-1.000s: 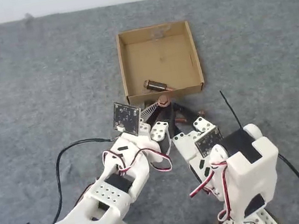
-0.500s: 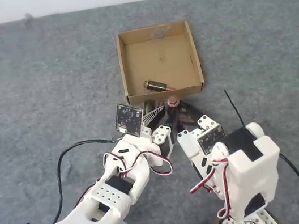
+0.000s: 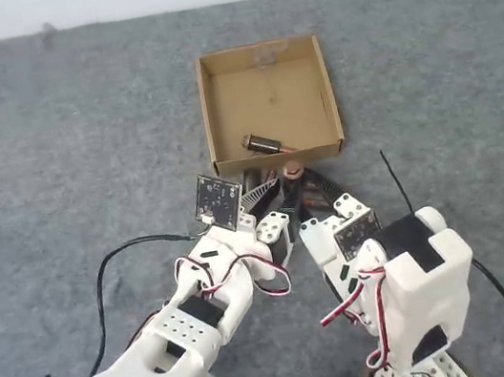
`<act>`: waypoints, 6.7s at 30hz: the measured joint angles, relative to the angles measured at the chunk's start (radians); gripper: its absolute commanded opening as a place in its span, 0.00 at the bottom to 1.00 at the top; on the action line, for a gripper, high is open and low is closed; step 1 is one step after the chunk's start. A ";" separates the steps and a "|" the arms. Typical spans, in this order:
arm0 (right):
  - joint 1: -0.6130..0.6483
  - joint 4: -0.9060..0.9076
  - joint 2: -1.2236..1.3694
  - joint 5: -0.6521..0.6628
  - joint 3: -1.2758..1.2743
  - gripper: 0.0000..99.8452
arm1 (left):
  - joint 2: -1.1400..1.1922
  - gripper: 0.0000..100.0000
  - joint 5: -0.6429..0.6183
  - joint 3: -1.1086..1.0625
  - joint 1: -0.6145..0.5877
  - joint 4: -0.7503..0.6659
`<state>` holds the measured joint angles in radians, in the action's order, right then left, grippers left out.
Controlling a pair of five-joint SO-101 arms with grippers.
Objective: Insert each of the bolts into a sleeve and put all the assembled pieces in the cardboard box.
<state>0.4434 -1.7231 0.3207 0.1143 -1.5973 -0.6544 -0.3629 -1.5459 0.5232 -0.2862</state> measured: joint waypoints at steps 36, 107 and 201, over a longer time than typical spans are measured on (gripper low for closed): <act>0.000 0.000 0.000 0.003 0.000 0.01 | -0.502 0.10 -0.043 -0.095 -0.035 0.328; -0.224 1.278 -0.002 0.153 0.976 0.01 | -1.143 0.01 0.222 -0.152 -0.609 1.278; 0.107 2.806 -0.704 -0.109 1.054 0.01 | -1.143 0.01 0.222 -0.152 -0.898 1.335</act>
<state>0.5508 1.0833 -0.3836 0.0054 -0.5432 -1.7975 -0.1404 -1.6978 -0.3744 1.0487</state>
